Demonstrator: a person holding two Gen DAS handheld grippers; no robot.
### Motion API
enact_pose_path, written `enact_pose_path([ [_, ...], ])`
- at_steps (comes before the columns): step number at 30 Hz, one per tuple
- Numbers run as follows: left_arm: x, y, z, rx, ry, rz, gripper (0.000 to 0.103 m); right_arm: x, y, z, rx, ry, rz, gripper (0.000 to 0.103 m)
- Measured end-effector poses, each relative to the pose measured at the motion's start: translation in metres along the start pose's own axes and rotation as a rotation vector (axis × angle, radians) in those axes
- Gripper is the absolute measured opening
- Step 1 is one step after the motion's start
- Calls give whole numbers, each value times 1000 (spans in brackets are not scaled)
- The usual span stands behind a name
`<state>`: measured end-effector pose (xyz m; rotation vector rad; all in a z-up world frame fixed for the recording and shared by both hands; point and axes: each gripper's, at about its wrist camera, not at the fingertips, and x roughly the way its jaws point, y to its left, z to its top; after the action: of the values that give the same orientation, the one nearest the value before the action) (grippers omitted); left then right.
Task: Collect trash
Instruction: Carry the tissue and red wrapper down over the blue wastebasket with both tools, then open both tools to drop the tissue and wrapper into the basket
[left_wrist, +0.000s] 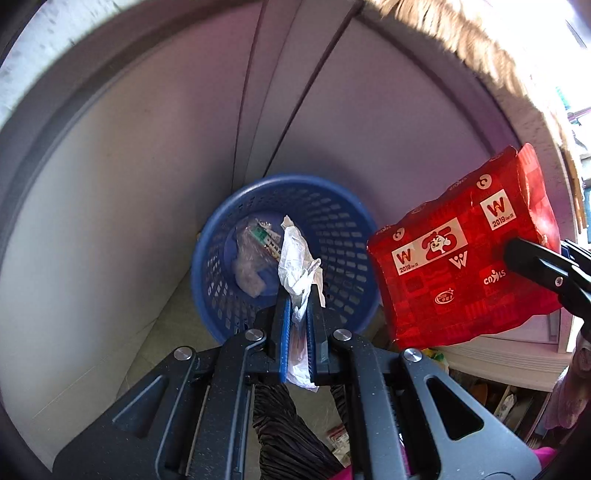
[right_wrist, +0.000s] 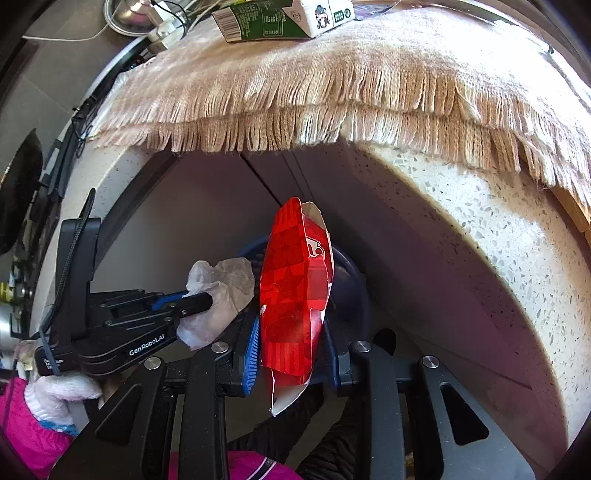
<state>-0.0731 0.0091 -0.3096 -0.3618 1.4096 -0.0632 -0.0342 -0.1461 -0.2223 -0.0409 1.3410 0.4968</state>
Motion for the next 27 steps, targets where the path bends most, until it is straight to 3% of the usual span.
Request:
enact_pose_path([
  [15, 30, -5, 6, -1, 38, 32, 5, 28, -7, -1, -20, 29, -45, 28],
  [22, 32, -8, 6, 3, 40, 47, 5, 33, 8, 3, -32, 30, -37, 32],
  [24, 32, -8, 6, 5, 42, 50, 11, 32, 8, 3, -34, 30, -38, 34],
  [26, 32, -10, 6, 3, 39, 61, 37, 31, 8, 4, -43, 36, -48, 36],
  [27, 31, -10, 6, 0, 34, 68, 41, 31, 9, 5, -47, 39, -49, 37],
])
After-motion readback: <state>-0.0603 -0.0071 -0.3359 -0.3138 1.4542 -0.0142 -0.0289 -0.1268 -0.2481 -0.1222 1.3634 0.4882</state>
